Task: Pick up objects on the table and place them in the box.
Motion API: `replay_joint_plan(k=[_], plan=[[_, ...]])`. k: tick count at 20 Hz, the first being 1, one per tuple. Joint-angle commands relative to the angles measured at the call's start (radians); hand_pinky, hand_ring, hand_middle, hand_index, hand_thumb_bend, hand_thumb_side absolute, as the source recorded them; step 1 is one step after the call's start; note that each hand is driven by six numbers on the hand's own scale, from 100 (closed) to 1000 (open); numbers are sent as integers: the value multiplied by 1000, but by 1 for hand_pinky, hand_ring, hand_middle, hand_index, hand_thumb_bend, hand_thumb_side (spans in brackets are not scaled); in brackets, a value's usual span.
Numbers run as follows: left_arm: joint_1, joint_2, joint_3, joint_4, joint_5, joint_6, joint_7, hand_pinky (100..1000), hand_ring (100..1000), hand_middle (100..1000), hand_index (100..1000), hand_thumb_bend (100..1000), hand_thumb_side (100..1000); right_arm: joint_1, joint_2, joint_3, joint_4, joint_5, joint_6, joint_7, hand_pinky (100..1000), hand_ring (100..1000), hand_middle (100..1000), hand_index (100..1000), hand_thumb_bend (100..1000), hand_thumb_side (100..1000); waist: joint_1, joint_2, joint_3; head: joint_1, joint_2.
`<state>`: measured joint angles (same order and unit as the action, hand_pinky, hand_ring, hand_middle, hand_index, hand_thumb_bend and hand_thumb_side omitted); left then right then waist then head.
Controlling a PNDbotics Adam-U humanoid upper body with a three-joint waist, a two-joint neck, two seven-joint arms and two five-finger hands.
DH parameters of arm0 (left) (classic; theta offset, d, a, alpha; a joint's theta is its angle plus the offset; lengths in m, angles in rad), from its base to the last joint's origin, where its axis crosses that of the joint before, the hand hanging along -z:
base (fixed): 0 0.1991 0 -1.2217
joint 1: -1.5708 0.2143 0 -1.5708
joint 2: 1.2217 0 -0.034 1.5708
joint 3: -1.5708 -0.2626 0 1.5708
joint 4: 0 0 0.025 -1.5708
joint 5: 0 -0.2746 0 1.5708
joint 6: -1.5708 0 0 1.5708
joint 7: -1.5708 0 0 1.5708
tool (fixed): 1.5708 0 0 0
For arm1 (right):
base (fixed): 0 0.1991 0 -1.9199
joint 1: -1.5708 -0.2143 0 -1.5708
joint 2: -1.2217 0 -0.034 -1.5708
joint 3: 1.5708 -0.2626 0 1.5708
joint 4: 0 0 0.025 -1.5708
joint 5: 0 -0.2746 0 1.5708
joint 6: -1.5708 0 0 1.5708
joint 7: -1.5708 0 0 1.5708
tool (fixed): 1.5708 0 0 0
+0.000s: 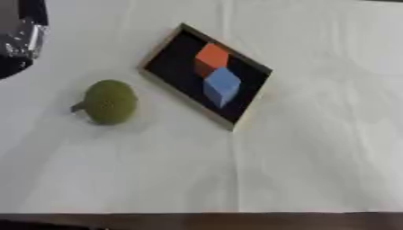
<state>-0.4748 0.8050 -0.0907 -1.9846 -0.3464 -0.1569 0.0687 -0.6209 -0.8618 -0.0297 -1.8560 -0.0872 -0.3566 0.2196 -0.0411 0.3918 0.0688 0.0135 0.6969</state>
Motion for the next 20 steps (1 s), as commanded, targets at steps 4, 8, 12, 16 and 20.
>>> replay_joint_plan(k=[4,8,12,16,20], plan=[[-9,206,-73,-15,-84,43,-229,773,802,782,907,277,510,74,-72,-71,-70,-3,-5,-93,953,923,584,788,100,411,4,-28,-10,-3,21],[-27,264,-116,-15,-106,81,-371,795,818,794,912,334,570,105,-67,-88,-84,10,5,-114,956,923,577,779,100,435,5,-28,-13,-6,24],[-51,268,-140,-15,-120,116,-485,818,835,792,921,383,597,119,-62,-93,-88,9,10,-115,958,920,575,775,100,449,6,-27,-15,-5,23],[-68,270,-154,-15,-137,138,-556,825,841,791,915,410,605,125,-59,-99,-89,10,14,-114,959,917,573,771,100,462,10,-25,-15,-4,22],[-92,265,-170,-12,-149,166,-622,823,829,788,911,408,600,129,-53,-102,-87,11,16,-112,960,915,572,765,100,470,13,-25,-16,-2,19]])
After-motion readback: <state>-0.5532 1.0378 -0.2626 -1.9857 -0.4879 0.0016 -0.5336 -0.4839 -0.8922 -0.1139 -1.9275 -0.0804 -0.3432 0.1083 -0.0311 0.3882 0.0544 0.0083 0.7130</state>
